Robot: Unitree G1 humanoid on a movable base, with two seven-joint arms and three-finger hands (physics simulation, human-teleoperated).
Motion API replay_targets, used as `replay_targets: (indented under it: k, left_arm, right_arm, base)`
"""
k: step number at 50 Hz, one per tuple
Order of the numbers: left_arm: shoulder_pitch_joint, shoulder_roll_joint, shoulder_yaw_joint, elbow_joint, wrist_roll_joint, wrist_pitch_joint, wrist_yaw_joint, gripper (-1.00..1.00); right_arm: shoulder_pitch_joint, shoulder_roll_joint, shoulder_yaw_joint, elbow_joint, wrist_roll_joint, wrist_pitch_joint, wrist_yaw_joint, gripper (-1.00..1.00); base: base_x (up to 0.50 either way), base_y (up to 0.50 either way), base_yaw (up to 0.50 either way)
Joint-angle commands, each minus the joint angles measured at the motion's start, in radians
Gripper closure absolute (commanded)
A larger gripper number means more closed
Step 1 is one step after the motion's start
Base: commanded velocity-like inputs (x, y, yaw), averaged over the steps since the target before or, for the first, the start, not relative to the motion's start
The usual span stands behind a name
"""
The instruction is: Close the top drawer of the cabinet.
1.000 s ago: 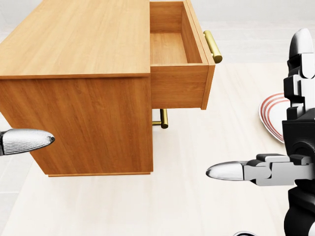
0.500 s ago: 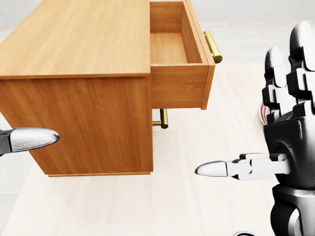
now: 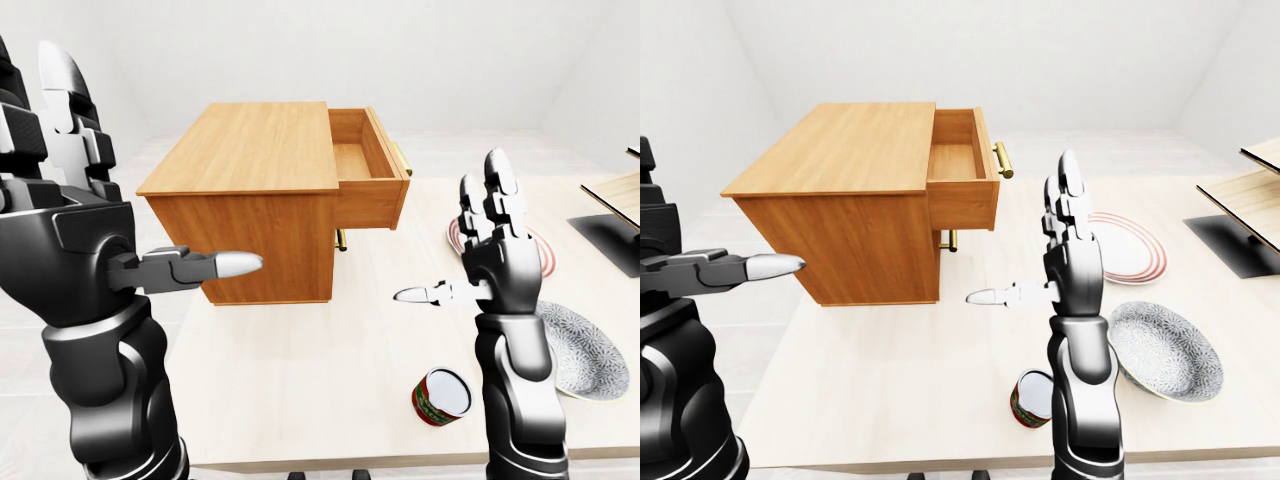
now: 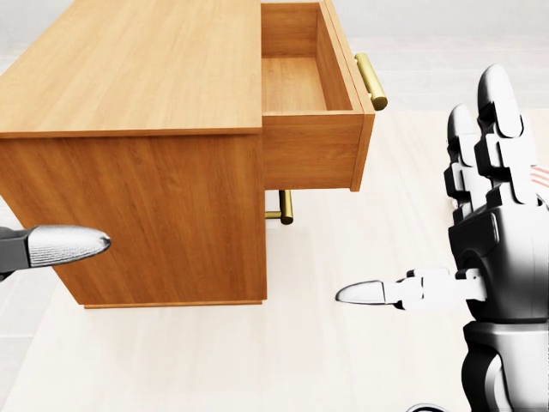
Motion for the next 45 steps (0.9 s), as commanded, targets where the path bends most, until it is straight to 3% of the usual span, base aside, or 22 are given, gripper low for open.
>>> replay_targets:
  k: [1, 45]
  left_arm:
    - [-0.002, -0.015, 0.008, -0.011, -0.013, 0.0, -0.008, -1.0]
    - [0.002, -0.017, 0.009, -0.019, -0.015, 0.0, -0.014, -1.0]
  right_arm:
    - [-0.011, -0.004, -0.03, 0.052, -0.021, 0.0, -0.015, -1.0]
    - [-0.05, -0.013, -0.046, 0.087, -0.008, 0.0, -0.053, -1.0]
  base:
    - [0.0, 0.0, 0.0]
    - [0.0, 0.0, 0.0]
